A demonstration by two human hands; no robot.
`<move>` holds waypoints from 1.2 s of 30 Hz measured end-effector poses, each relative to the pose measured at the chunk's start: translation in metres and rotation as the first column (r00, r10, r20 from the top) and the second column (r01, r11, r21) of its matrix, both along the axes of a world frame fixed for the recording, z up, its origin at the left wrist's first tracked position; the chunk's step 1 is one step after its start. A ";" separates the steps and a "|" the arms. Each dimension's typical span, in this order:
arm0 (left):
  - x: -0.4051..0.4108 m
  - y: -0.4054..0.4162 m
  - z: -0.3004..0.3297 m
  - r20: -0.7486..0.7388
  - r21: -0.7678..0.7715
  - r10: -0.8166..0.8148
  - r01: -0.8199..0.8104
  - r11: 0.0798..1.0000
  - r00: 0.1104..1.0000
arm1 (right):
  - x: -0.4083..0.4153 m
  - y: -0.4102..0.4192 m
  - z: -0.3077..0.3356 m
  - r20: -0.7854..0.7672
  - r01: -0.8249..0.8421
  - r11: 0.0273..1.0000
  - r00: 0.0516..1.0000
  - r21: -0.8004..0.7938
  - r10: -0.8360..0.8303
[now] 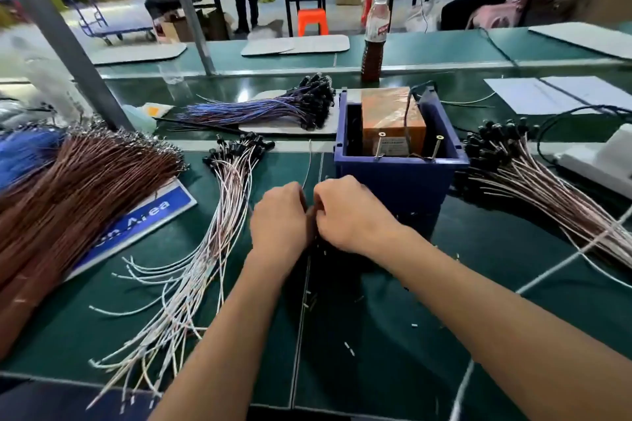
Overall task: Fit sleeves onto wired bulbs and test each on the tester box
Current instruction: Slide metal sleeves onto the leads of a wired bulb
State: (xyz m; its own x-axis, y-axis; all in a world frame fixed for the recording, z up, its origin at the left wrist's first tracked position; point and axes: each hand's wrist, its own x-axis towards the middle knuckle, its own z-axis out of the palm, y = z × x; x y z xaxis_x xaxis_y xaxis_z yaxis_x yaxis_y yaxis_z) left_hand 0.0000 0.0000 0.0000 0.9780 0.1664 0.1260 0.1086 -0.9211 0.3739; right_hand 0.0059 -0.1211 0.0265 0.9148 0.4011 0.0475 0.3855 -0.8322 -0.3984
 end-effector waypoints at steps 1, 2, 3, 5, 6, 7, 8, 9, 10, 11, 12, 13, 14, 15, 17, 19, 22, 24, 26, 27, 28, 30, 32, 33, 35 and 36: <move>0.003 0.002 0.000 -0.011 -0.014 -0.004 0.004 1.000 1.000 | 0.003 0.005 -0.003 0.037 0.015 0.998 0.999 -0.067 -0.013; 0.007 0.004 -0.002 0.014 -0.028 0.000 0.001 1.000 1.000 | 0.008 0.007 -0.008 0.100 0.030 0.995 0.995 -0.092 -0.021; 0.010 0.007 -0.004 0.027 -0.042 -0.014 0.015 0.999 1.000 | 0.011 0.009 -0.014 0.137 0.018 0.992 0.991 -0.125 -0.001; 0.013 0.011 -0.007 0.017 -0.091 -0.014 0.016 0.996 1.000 | 0.012 0.012 -0.023 0.139 -0.045 0.984 0.988 -0.172 0.070; 0.013 0.013 -0.009 0.013 -0.109 -0.024 0.025 0.994 1.000 | 0.012 0.013 -0.026 0.130 -0.077 0.982 0.986 -0.175 0.101; 0.013 0.016 -0.011 0.029 -0.120 -0.038 0.041 0.992 0.999 | 0.014 0.011 -0.030 0.126 -0.094 0.981 0.985 -0.170 0.116; 0.012 0.018 -0.010 0.037 -0.126 -0.047 0.051 0.991 0.998 | 0.013 0.009 -0.031 0.129 -0.098 0.981 0.984 -0.168 0.121; 0.012 0.019 -0.013 0.062 -0.151 -0.048 0.057 0.987 0.997 | 0.013 0.005 -0.034 0.134 -0.102 0.985 0.983 -0.142 0.121; 0.011 0.020 -0.014 0.082 -0.187 -0.039 0.054 0.981 0.996 | 0.012 0.001 -0.036 0.142 -0.110 0.986 0.982 -0.127 0.128; 0.010 0.021 -0.016 0.103 -0.228 -0.035 0.058 0.972 0.994 | 0.010 -0.003 -0.038 0.165 -0.142 0.986 0.974 -0.090 0.155; 0.009 0.023 -0.018 0.116 -0.266 -0.031 0.061 0.962 0.993 | 0.007 -0.007 -0.041 0.201 -0.191 0.981 0.960 -0.043 0.196; 0.009 0.022 -0.019 0.132 -0.299 -0.030 0.069 0.952 0.991 | 0.004 -0.014 -0.041 0.252 -0.244 0.970 0.939 0.000 0.236; 0.010 0.023 -0.020 0.136 -0.318 -0.024 0.067 0.946 0.990 | 0.002 -0.018 -0.041 0.297 -0.297 0.955 0.914 0.021 0.277; 0.010 0.025 -0.021 0.134 -0.318 -0.014 0.057 0.946 0.991 | 0.000 -0.019 -0.041 0.335 -0.341 0.940 0.890 0.033 0.311; 0.010 0.025 -0.022 0.130 -0.312 0.007 0.034 0.949 0.991 | -0.001 -0.020 -0.039 0.363 -0.380 0.924 0.867 0.035 0.342; 0.009 0.025 -0.022 0.125 -0.325 0.027 0.016 0.945 0.992 | -0.001 -0.019 -0.039 0.356 -0.385 0.921 0.870 0.058 0.341; 0.011 0.026 -0.019 0.143 -0.402 0.088 -0.023 0.915 0.986 | -0.001 -0.021 -0.039 0.332 -0.422 0.904 0.864 0.064 0.379; 0.012 0.028 -0.017 0.160 -0.458 0.144 -0.056 0.887 0.977 | -0.003 -0.020 -0.039 0.309 -0.467 0.882 0.849 0.056 0.430; 0.011 0.029 -0.015 0.186 -0.492 0.191 -0.077 0.867 0.964 | -0.005 -0.017 -0.039 0.278 -0.498 0.865 0.841 0.060 0.465; 0.010 0.029 -0.014 0.205 -0.504 0.206 -0.078 0.860 0.957 | -0.005 -0.016 -0.038 0.262 -0.502 0.862 0.842 0.065 0.471; 0.010 0.028 -0.013 0.221 -0.515 0.221 -0.079 0.854 0.950 | -0.006 -0.014 -0.038 0.241 -0.502 0.862 0.847 0.069 0.474; 0.009 0.028 -0.011 0.244 -0.542 0.251 -0.083 0.836 0.937 | -0.008 -0.011 -0.037 0.214 -0.517 0.852 0.844 0.082 0.492; 0.009 0.028 -0.009 0.258 -0.569 0.273 -0.083 0.818 0.927 | -0.010 -0.007 -0.036 0.201 -0.537 0.839 0.834 0.088 0.513; 0.009 0.028 -0.008 0.261 -0.578 0.280 -0.082 0.812 0.924 | -0.010 -0.006 -0.036 0.195 -0.544 0.835 0.831 0.085 0.521; 0.008 0.029 -0.008 0.261 -0.597 0.292 -0.084 0.798 0.920 | -0.011 -0.002 -0.034 0.184 -0.547 0.835 0.829 0.068 0.528; 0.008 0.029 -0.007 0.259 -0.610 0.302 -0.087 0.788 0.918 | -0.011 0.000 -0.034 0.182 -0.543 0.838 0.831 0.057 0.526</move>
State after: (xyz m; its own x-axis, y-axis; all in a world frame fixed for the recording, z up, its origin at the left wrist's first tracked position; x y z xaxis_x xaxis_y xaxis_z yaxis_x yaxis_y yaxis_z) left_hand 0.0081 0.0292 -0.0071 0.8341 0.4938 0.2458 0.0350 -0.4921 0.8698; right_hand -0.0048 -0.1215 -0.0073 0.5361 0.8104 0.2361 0.8212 -0.4359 -0.3684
